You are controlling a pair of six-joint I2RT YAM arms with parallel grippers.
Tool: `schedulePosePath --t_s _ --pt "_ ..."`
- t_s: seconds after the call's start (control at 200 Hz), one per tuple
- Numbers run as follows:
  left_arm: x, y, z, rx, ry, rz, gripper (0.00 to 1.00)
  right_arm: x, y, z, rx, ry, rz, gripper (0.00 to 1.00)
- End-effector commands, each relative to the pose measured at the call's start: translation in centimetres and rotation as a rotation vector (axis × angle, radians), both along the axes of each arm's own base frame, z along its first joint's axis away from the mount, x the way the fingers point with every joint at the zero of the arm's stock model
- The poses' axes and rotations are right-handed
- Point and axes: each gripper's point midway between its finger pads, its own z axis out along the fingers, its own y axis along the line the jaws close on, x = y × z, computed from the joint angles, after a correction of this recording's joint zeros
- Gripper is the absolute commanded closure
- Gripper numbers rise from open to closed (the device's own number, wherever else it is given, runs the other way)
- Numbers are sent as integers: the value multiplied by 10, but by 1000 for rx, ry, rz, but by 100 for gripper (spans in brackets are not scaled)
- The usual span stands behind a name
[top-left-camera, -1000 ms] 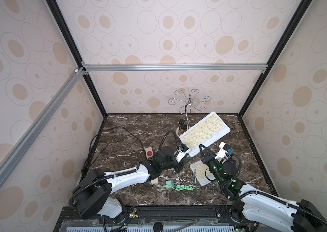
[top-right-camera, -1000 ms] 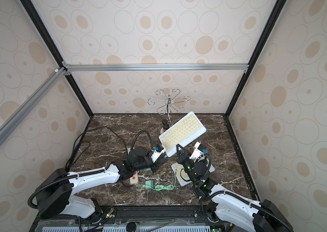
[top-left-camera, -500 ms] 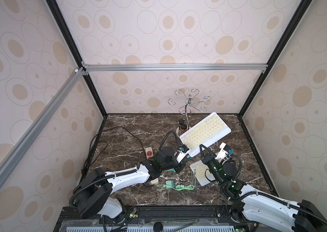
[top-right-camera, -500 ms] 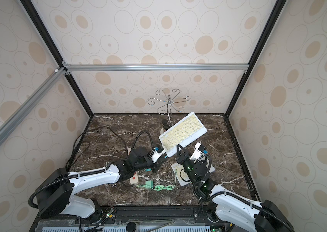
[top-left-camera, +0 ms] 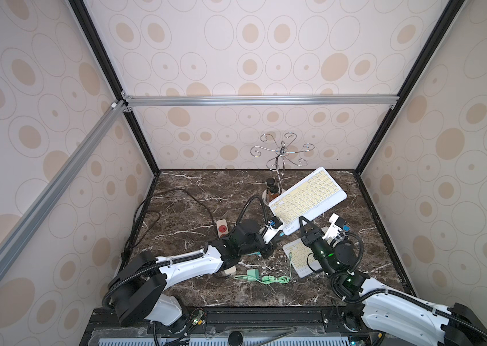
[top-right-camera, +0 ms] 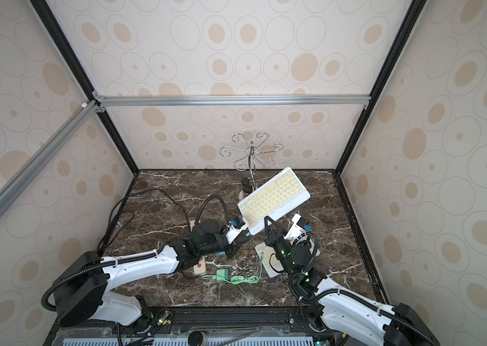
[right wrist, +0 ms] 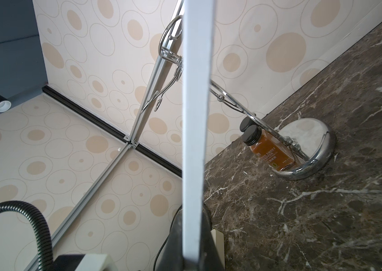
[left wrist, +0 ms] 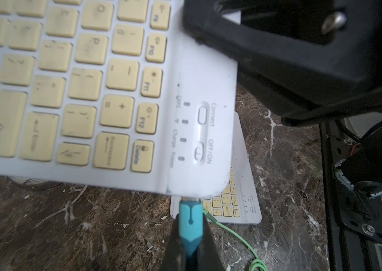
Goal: Unplug the wireless keyboard
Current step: Remove the power cord from the keyboard.
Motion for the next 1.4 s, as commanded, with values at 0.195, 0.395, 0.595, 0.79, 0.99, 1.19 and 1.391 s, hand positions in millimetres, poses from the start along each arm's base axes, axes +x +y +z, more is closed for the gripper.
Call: schedulePosePath --t_s 0.195,0.395,0.595,0.79,0.99,1.19,1.391 --pt "-6 -1 41 -83 -94 -23 100 -1 10 28 64 -77 43 100" --pt "-9 1 44 -97 -101 -28 100 -1 -2 18 93 -52 -4 100" --pt "-10 1 52 -121 -108 -31 100 2 6 18 83 -52 16 100" --pt "-10 1 50 -116 -112 -35 100 0 -3 16 75 -43 -16 100" --pt "-9 1 44 -106 -102 -31 100 -1 -13 8 76 -10 -56 100" --pt "-5 0 42 -86 -108 -20 100 1 -14 4 67 4 -67 100" --pt "-5 1 33 -62 -110 -21 100 -3 -24 3 83 -4 -93 100"
